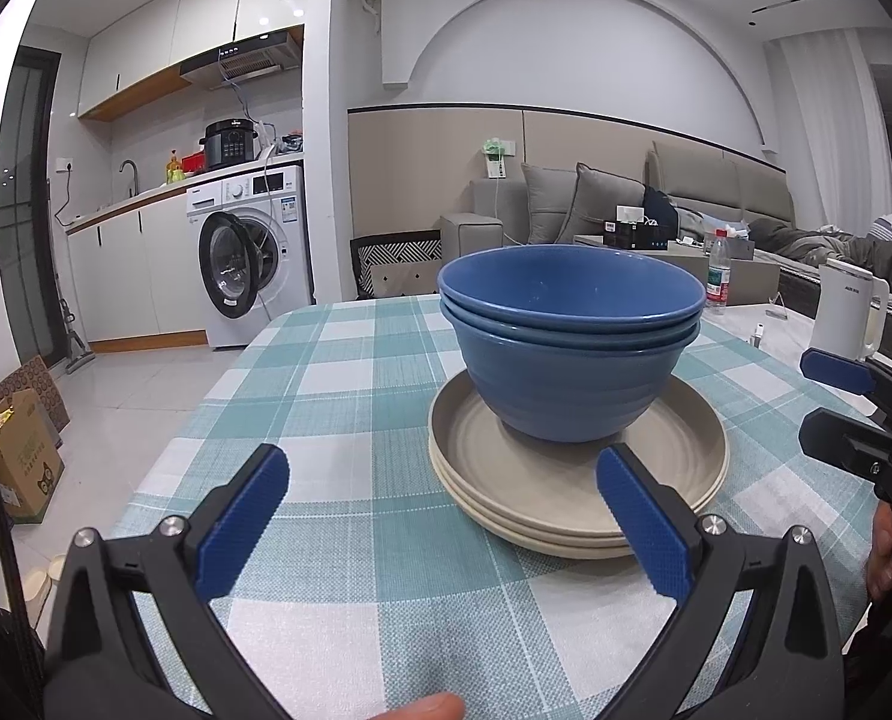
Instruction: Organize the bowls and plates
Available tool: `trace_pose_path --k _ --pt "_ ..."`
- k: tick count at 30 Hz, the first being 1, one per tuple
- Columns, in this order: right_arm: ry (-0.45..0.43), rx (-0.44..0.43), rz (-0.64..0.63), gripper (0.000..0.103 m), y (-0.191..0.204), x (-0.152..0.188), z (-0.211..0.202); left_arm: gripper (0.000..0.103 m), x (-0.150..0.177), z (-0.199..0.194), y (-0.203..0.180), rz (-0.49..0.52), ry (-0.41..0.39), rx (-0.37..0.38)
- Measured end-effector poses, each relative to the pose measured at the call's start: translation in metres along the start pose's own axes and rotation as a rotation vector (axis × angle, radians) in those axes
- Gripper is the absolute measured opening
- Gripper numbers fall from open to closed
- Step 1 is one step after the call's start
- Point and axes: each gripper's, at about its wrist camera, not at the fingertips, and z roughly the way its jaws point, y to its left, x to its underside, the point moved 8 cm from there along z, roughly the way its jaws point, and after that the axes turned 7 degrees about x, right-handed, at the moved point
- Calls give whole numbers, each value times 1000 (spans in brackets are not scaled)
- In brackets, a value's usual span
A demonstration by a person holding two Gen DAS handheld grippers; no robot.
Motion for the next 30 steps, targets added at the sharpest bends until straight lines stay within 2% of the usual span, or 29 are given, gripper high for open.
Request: trace_pose_path --k 30 --pt "6 -3 -1 102 3 3 3 103 1 4 -1 5 6 0"
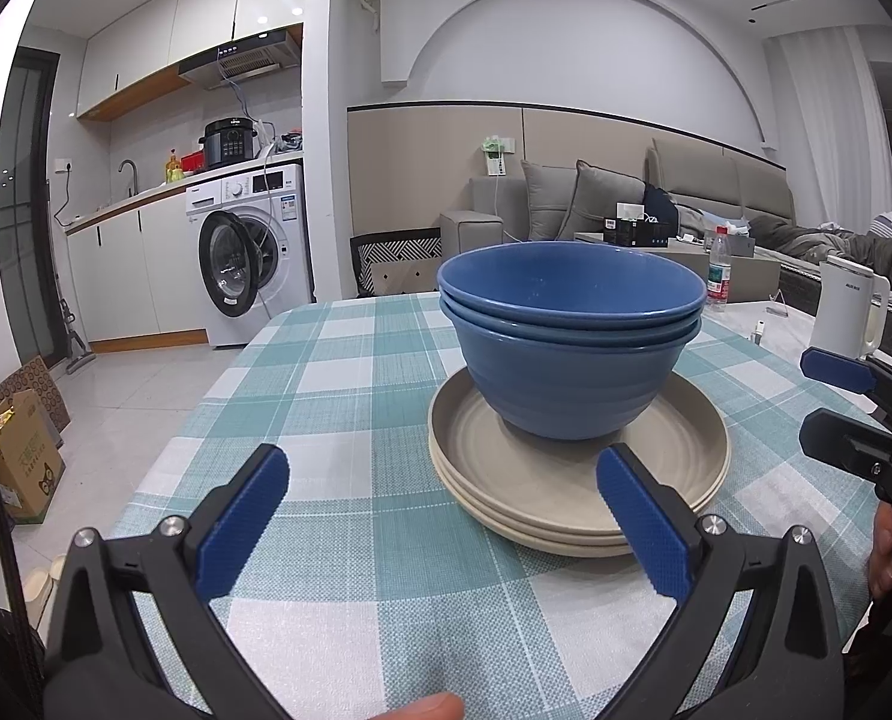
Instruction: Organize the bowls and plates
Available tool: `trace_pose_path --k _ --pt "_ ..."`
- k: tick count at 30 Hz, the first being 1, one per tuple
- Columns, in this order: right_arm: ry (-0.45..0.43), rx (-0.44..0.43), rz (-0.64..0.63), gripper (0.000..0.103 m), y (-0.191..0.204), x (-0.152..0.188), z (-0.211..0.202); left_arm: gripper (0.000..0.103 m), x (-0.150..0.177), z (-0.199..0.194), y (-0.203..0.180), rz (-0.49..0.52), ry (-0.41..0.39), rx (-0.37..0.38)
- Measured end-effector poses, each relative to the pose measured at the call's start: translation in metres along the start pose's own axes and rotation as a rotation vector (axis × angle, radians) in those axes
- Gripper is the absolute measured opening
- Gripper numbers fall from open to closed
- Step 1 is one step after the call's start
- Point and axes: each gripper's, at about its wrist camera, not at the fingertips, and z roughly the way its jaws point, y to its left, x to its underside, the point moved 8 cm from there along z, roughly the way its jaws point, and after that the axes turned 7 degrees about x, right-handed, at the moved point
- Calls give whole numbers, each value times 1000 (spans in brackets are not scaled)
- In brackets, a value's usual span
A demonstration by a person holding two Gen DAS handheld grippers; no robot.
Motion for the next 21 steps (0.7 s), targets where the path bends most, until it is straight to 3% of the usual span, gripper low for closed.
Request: trace_pose_path --k 21 --pt "1 0 2 102 -1 0 -1 103 0 0 0 0 -2 -1"
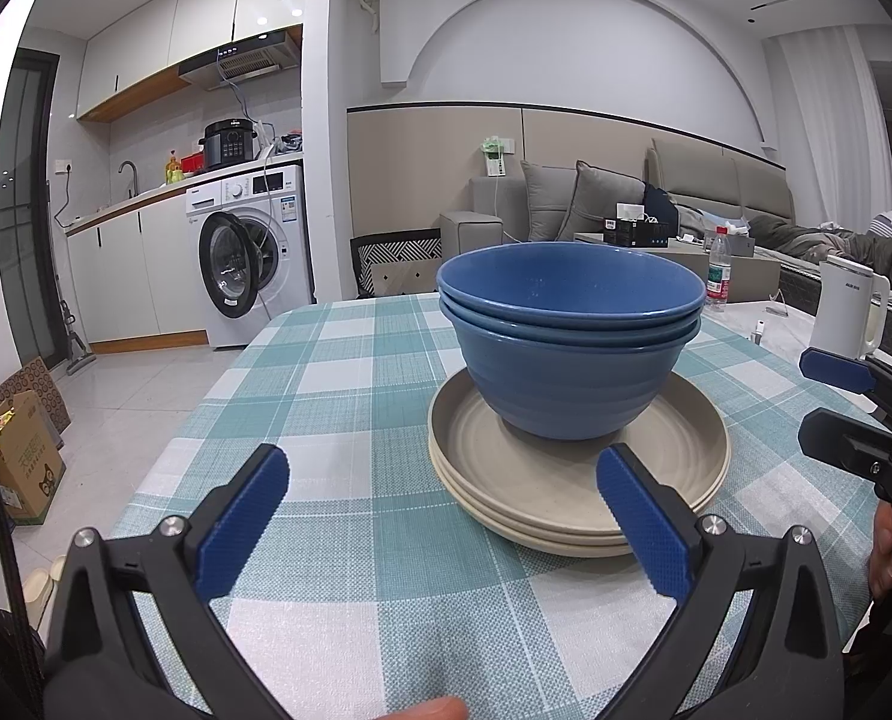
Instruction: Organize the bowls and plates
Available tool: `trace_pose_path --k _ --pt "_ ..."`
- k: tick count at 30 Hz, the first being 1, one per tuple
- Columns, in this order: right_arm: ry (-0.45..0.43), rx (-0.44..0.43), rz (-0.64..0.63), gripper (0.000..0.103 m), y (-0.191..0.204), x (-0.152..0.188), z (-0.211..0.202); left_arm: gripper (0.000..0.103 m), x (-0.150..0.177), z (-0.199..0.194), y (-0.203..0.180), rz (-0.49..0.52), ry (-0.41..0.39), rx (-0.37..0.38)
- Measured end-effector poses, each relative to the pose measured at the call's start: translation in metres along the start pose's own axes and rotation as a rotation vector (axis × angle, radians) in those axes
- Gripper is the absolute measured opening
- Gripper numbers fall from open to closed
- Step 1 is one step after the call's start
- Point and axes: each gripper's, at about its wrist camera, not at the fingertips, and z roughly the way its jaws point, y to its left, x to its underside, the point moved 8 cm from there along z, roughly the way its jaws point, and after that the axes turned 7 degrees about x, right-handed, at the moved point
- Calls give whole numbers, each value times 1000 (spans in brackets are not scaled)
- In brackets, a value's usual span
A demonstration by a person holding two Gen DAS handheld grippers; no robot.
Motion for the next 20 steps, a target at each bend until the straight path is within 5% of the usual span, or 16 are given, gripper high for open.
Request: trace_pose_path --k 20 --pt "2 -1 3 102 0 1 0 103 -1 -1 -1 9 -4 2"
